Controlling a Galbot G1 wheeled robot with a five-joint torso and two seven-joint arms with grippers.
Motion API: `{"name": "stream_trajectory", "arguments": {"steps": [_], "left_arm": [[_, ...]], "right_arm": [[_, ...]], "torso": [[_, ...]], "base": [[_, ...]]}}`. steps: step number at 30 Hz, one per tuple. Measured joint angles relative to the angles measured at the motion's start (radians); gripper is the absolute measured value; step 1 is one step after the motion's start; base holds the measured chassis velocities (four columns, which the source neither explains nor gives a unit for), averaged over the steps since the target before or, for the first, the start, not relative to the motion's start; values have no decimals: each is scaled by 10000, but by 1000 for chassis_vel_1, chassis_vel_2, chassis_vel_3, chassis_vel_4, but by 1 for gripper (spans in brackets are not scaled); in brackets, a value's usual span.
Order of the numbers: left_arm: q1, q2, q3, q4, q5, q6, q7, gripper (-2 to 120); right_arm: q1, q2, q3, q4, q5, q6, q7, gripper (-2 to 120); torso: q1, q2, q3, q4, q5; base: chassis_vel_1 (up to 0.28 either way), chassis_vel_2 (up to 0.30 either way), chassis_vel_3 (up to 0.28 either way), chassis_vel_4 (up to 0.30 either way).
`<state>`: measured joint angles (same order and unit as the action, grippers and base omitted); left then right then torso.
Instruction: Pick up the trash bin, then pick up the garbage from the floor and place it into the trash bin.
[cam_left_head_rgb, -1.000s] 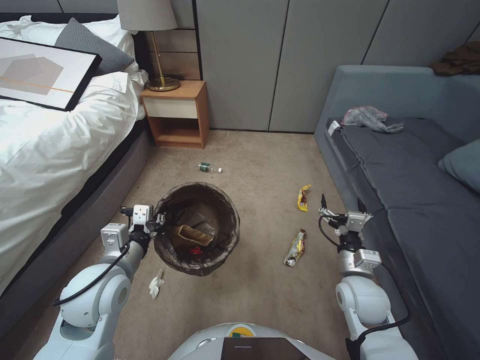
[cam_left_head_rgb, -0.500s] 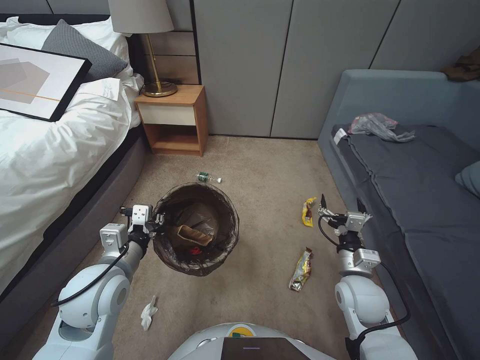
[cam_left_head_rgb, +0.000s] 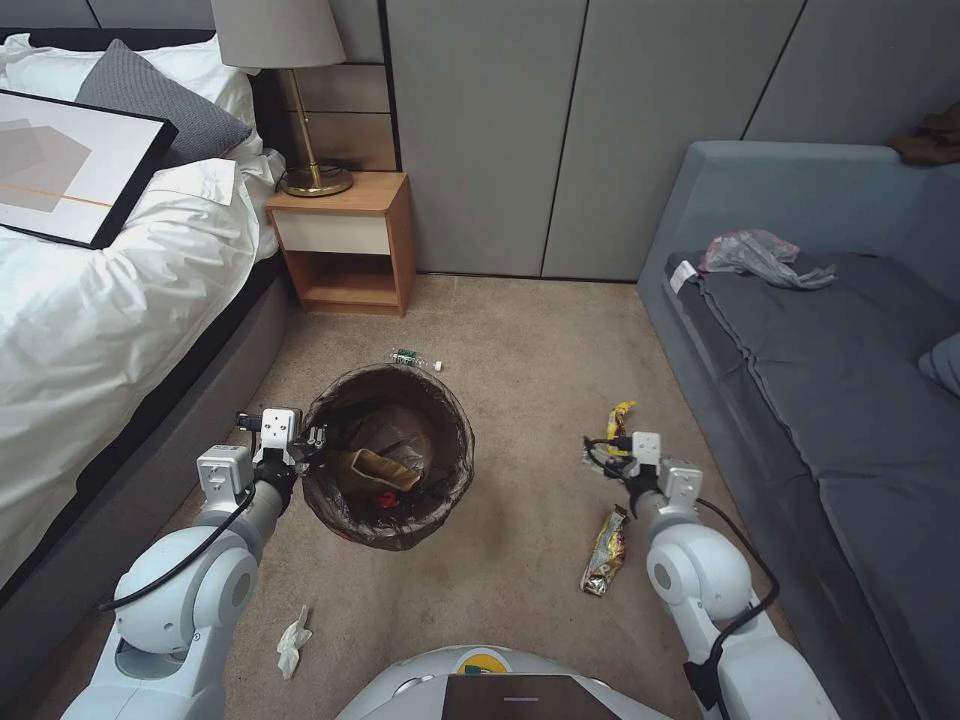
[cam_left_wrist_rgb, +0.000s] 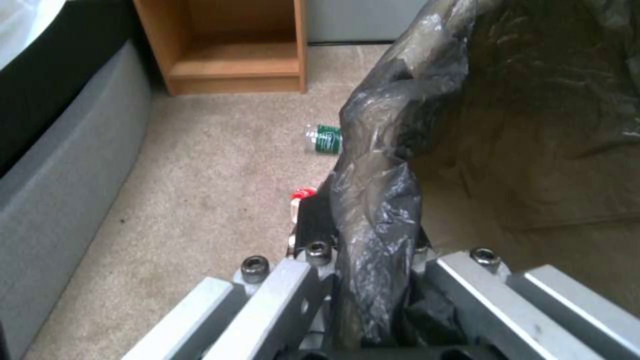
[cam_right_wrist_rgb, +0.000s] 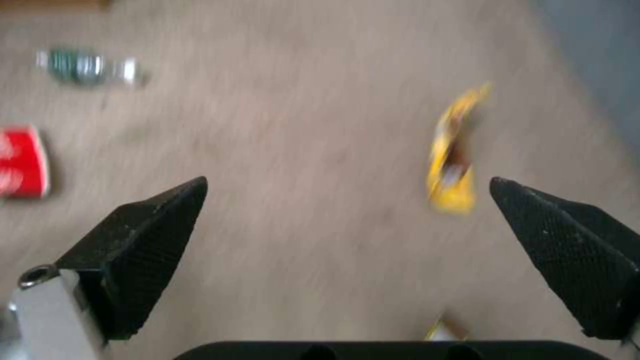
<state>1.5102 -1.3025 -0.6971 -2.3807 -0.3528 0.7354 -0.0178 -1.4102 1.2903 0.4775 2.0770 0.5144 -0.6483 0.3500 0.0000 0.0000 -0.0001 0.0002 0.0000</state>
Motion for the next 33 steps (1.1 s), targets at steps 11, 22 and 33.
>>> {"name": "stream_trajectory", "arguments": {"steps": [11,22,33], "left_arm": [[6,-76,-14,-44,12,0,-3,0],[-76,-90,32,115,26,0,15,0],[-112,-97,74,181,56,0,44,0]], "right_arm": [[1133,-178,-502,-2322,2708,-1016,1591,100],[1026,153,-410,-3594,1709,-933,1809,100],[767,333,-250,-4086,1432,-891,1783,100]], "torso": [[0,0,1,-1,1],[0,0,1,-2,0],[0,0,1,-3,0]], "base": [[0,0,0,0],[0,0,0,0],[0,0,0,0]]}}
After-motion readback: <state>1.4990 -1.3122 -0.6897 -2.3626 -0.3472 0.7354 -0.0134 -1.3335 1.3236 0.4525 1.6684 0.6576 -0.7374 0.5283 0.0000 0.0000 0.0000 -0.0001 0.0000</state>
